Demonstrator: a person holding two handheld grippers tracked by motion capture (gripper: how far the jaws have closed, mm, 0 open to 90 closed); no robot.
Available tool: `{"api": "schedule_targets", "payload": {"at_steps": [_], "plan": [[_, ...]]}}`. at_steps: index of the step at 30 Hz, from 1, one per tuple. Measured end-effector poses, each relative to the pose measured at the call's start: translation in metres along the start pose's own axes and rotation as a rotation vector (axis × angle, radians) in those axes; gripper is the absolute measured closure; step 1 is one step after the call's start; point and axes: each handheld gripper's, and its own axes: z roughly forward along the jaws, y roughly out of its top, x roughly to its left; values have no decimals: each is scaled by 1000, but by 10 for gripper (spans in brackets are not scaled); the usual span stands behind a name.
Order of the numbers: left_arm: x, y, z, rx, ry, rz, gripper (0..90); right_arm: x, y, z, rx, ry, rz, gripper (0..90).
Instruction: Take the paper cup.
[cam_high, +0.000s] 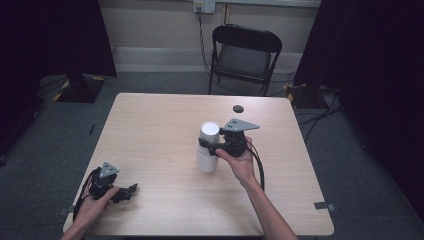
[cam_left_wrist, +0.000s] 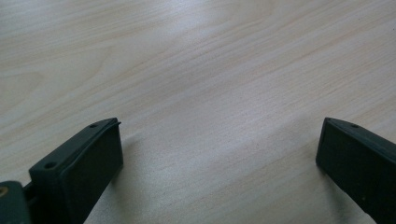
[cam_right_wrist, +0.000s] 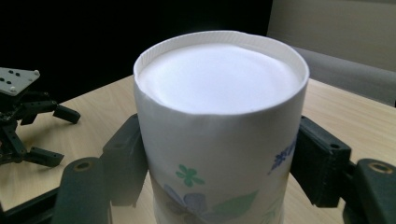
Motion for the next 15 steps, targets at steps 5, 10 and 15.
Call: {"api": "schedule_targets", "payload": {"at_steps": [5, 10, 15], "plan": [[0, 0, 0, 1, -1, 2, 1, 0, 3, -2, -11, -1, -3, 288], [0, 0, 0, 0, -2, 1, 1, 0, 5, -2, -14, 2, -1, 288], [0, 0, 0, 0, -3, 2, 1, 0, 10, -7, -38, 1, 3, 288]]}}
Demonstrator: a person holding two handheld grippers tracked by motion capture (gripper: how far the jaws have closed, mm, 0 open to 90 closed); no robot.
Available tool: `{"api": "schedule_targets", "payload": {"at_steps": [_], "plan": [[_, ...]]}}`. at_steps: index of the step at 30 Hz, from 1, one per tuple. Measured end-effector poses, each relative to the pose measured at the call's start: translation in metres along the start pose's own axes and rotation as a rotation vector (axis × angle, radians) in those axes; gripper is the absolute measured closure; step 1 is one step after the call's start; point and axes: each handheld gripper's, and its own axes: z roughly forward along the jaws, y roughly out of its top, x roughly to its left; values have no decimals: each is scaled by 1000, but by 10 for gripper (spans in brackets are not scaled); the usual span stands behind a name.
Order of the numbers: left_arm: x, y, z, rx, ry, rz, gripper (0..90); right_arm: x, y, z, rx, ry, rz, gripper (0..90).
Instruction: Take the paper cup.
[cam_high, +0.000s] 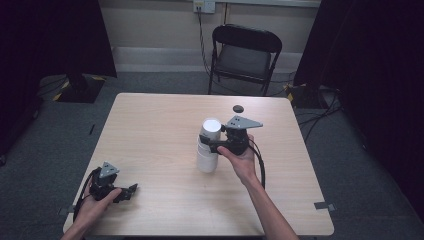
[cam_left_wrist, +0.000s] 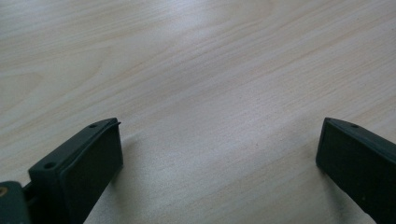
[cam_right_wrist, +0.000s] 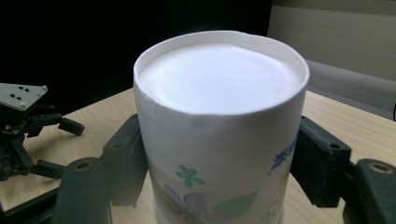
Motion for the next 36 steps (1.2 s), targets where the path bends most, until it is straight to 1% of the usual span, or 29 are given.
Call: {"api": "schedule_targets", "payload": {"at_steps": [9, 15, 16, 20, 21, 23, 26, 27, 29, 31, 32, 36], "plan": [[0, 0, 0, 1, 2, -3, 1, 1, 4, -4, -11, -3, 2, 290], [0, 0, 0, 1, 0, 3, 5, 0, 11, -9, -39, -1, 11, 291], [0, 0, -1, 1, 1, 1, 16, 1, 13, -11, -48, 2, 10, 291], [0, 0, -1, -1, 2, -3, 32, 2, 16, -14, -53, 4, 4, 290], [-1, 0, -1, -6, 3, -11, 36, 2, 16, -15, -54, 2, 7, 290], [-1, 1, -2, -7, 2, -12, 62, 4, 18, -18, -60, -1, 0, 291], [-2, 1, -2, -7, -1, -16, 77, 4, 18, -19, -65, -1, 0, 290], [-2, 2, -3, -5, 1, -10, 91, 3, 19, -20, -68, -1, -1, 290], [-3, 2, -4, -6, 3, -13, 150, 4, 21, -21, -77, 1, 4, 291], [-3, 2, -4, -3, 5, -12, 158, 5, 23, -23, -85, -1, -4, 292], [-3, 3, -4, -2, 5, -10, 160, 5, 25, -26, -99, -2, -7, 291], [-4, 3, -5, 1, -6, 1, 179, 6, 31, -34, -124, -13, -4, 292]]}}
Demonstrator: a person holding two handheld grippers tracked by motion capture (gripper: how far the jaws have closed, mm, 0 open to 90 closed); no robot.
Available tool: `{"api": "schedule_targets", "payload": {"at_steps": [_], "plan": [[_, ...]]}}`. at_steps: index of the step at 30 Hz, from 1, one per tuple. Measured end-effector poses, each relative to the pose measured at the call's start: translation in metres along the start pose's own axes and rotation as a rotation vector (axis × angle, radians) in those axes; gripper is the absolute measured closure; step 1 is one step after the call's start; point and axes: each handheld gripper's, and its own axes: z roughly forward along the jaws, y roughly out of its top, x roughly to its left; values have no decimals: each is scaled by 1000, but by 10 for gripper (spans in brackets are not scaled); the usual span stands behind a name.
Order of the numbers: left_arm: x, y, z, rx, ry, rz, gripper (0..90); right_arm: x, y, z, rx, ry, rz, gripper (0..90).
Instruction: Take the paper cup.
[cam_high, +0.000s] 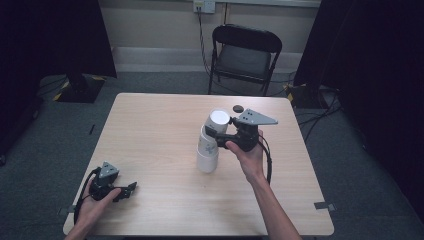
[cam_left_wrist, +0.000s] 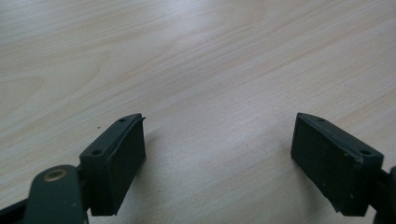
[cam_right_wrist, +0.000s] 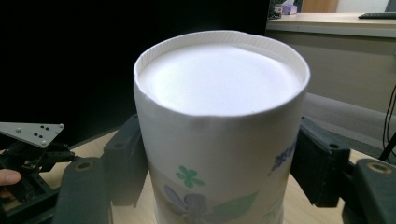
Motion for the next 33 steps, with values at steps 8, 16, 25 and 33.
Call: {"api": "schedule_targets", "payload": {"at_steps": [8, 16, 25, 33], "plan": [[-8, 8, -5, -55, -55, -6, 201, 0, 7, -20, 5, -23, 13, 294], [-20, 14, -17, -177, -143, 27, 223, 7, 5, -48, 21, -55, 36, 298], [-40, 24, -29, -265, -201, 84, 287, 23, -16, -60, 95, -49, 66, 301], [-58, 30, -34, -293, -271, 118, 333, 41, -34, -55, 152, 7, 108, 302]]}}
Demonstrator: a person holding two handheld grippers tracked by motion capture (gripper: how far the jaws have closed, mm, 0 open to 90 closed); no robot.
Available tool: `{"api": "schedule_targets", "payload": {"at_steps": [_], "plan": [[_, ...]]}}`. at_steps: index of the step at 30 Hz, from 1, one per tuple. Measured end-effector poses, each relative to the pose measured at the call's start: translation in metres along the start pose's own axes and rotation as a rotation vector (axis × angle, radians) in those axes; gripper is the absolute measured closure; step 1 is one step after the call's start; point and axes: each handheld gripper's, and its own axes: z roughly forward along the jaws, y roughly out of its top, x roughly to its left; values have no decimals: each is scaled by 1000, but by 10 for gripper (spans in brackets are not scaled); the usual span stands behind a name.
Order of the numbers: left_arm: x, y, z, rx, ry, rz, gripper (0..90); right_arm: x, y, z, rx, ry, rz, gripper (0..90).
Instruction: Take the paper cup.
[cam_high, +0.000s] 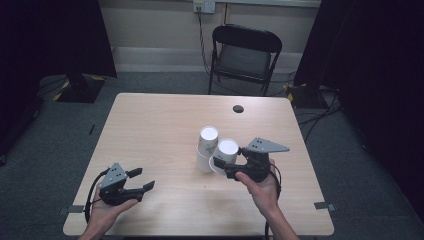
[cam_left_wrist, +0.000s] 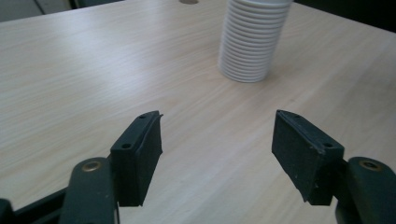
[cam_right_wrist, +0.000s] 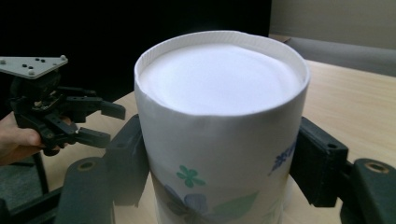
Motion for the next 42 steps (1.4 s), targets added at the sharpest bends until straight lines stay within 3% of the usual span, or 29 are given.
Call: {"api": "schedule_targets", "payload": {"at_steps": [4, 9, 11, 18, 22, 29, 35, 42], "plan": [[-14, 4, 1, -14, -33, 32, 353, 9, -7, 4, 2, 16, 10, 307], [-24, 13, 0, -83, -40, 19, 432, 13, -12, 14, 26, 55, 53, 310], [-28, 20, 3, -105, -47, 12, 437, 15, -12, 17, 32, 63, 50, 311], [-46, 41, 26, -124, -79, 87, 477, 23, -7, 23, 16, 120, 94, 310], [-55, 39, 35, -118, -81, 103, 477, 21, -12, 32, 31, 198, 169, 313], [-61, 36, 36, -125, -82, 127, 543, 23, -24, 46, 73, 246, 236, 314], [-65, 33, 37, -140, -73, 156, 601, 28, -25, 54, 76, 291, 280, 315], [-68, 31, 40, -174, -59, 197, 593, 27, -29, 61, 88, 344, 357, 318]]}}
